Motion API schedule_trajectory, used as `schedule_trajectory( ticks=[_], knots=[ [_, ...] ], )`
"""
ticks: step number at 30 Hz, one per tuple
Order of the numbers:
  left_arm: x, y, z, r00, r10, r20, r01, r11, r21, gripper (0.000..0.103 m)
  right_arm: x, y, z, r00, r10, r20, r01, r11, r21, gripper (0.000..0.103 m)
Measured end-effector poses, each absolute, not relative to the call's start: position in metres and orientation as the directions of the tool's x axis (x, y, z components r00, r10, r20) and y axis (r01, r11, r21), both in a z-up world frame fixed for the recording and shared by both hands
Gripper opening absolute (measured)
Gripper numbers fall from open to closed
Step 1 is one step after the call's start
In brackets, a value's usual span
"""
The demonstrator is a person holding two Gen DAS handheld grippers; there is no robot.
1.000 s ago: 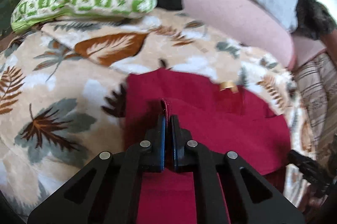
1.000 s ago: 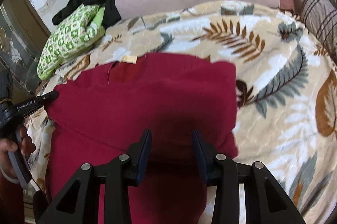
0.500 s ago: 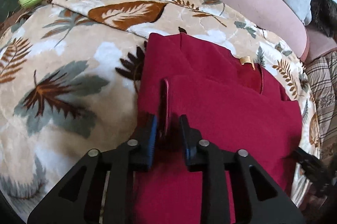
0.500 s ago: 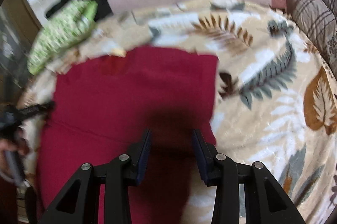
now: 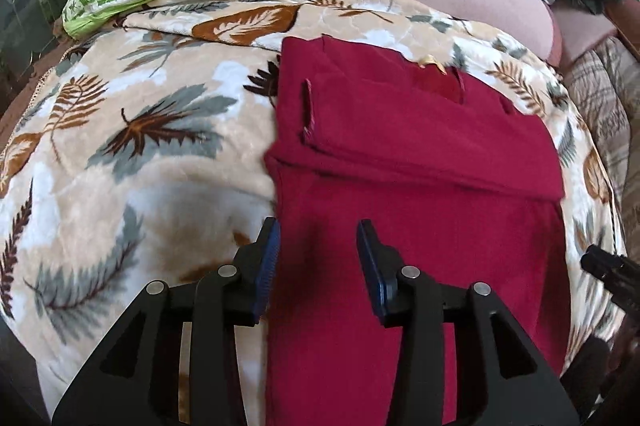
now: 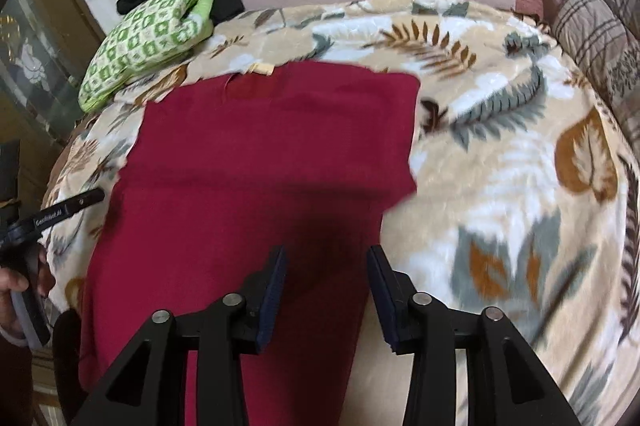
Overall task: Fold small clothes
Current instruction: 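Move both tools to the sweater hem to prepare the next fold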
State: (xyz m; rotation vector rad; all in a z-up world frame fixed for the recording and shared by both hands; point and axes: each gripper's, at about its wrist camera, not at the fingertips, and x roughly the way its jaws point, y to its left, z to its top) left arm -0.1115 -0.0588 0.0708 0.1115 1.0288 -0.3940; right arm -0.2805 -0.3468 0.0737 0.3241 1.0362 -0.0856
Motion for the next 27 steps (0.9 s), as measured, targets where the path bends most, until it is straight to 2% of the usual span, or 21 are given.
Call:
schedule_trajectory(
  ticks=[11,20,21,23,25,27],
  knots=[
    [-0.156,-0.052,0.07,0.449,-0.266,-0.853,0.4,0.913,-0.074,0.039,-0.324,-0.336,0.04,0.427,0.127,-0.895,0.287,0.92,0.267,0.046],
    [-0.17,-0.037,0.06,0.401,-0.286,-0.87,0.393,0.912,-0.119,0.04,-0.335,-0.332,0.035,0.432,0.139,-0.891,0.303,0.908,0.288,0.048],
    [-0.172,-0.037,0.059,0.39,-0.295,-0.872,0.393,0.91,-0.132,0.043,-0.337,-0.33,0.036,0.434,0.143,-0.89,0.3,0.908,0.292,0.048],
    [-0.176,-0.035,0.055,0.365,-0.316,-0.876,0.389,0.906,-0.165,0.065,-0.34,-0.328,0.036,0.432,0.148,-0.89,0.294,0.91,0.293,0.049],
    [-0.18,-0.032,0.05,0.335,-0.342,-0.878,0.372,0.904,-0.21,0.071,-0.343,-0.326,0.034,0.426,0.151,-0.892,0.289,0.911,0.293,0.049],
    [-0.183,-0.032,0.046,0.301,-0.358,-0.884,0.357,0.902,-0.244,0.071,-0.347,-0.324,0.033,0.423,0.149,-0.894,0.289,0.913,0.289,0.049]
  ],
)
